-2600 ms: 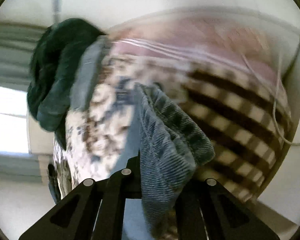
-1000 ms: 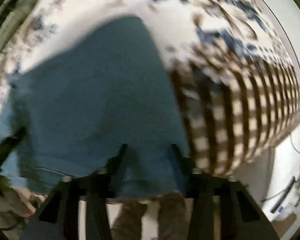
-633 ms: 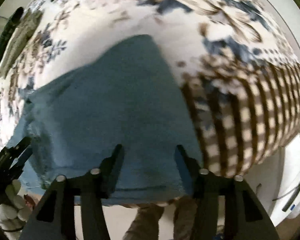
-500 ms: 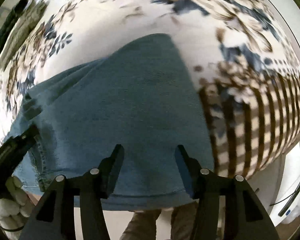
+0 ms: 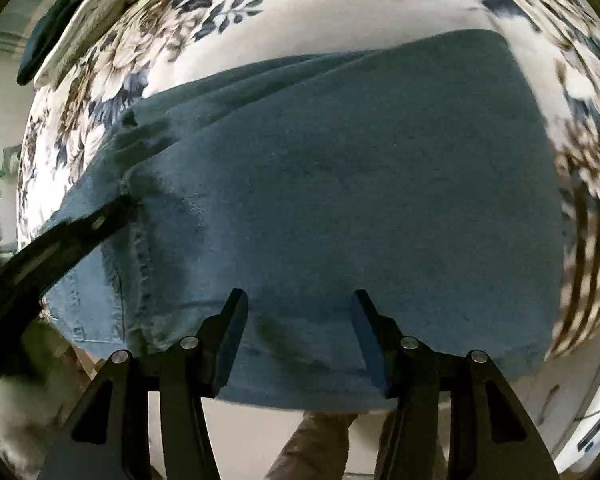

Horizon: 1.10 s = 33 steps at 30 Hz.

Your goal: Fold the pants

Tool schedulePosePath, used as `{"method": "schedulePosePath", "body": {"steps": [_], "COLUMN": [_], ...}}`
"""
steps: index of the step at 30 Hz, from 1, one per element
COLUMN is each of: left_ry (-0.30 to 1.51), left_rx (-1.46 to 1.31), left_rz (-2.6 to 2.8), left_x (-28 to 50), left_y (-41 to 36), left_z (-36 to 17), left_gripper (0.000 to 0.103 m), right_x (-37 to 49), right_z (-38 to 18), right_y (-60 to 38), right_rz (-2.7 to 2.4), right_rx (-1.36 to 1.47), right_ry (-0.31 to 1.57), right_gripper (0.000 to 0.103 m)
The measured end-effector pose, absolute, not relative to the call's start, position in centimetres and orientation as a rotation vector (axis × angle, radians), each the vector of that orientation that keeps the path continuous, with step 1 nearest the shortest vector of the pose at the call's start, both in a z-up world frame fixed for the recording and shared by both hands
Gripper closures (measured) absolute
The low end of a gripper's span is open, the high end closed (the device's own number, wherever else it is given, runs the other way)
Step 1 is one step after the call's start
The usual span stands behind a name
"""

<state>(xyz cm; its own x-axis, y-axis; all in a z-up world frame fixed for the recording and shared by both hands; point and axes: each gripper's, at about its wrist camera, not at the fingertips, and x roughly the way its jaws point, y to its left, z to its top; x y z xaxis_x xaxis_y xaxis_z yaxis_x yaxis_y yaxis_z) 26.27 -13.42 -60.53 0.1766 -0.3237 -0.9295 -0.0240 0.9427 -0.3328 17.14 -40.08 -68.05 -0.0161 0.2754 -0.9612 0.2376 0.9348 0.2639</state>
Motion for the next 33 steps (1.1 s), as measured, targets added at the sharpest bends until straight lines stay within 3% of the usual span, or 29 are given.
{"method": "schedulePosePath", "body": {"steps": [6, 9, 22, 24, 25, 26, 27, 29, 33], "left_ry": [1.503, 1.48, 1.455, 1.413, 1.395, 1.37, 1.354, 1.299, 1.196], "left_rx": [-0.184, -0.208, -0.283, -0.339, -0.368, -0.441, -0.507, -0.646, -0.816], "left_rz": [-0.17, -0.15, -0.109, -0.087, -0.078, -0.067, -0.059, -0.009, 0.151], "left_x": [20.6, 19.2, 19.1, 18.8, 18.6, 18.4, 18.2, 17.5, 15.7], "left_y": [-15.2, -14.5, -14.0, -12.7, -11.9, -10.4, -9.2, -5.5, 1.9], "left_z": [-62.9, -62.9, -62.0, -60.3, -59.7, -58.9, -58.5, -57.6, -57.4], "left_gripper": [0.084, 0.076, 0.076, 0.076, 0.076, 0.064, 0.045, 0.02, 0.019], "right_x": [15.0, 13.9, 14.4, 14.5, 14.6, 14.7, 14.9, 14.9, 15.0], "right_z": [-68.1, -68.0, -67.4, -66.6, -65.9, -65.3, -64.7, -63.8, -63.0], "right_y": [-39.2, -39.3, -39.0, -39.0, -39.0, -39.0, -39.0, -39.2, -40.2], "right_rz": [0.077, 0.087, 0.051, 0.019, 0.0, -0.013, -0.018, -0.035, -0.05], "right_rx": [0.366, 0.354, 0.325, 0.271, 0.238, 0.204, 0.179, 0.15, 0.153], "right_ry": [1.664, 1.675, 1.686, 1.673, 1.655, 1.628, 1.603, 1.576, 1.572], "right_gripper": [0.05, 0.051, 0.05, 0.048, 0.04, 0.03, 0.026, 0.023, 0.023]}}
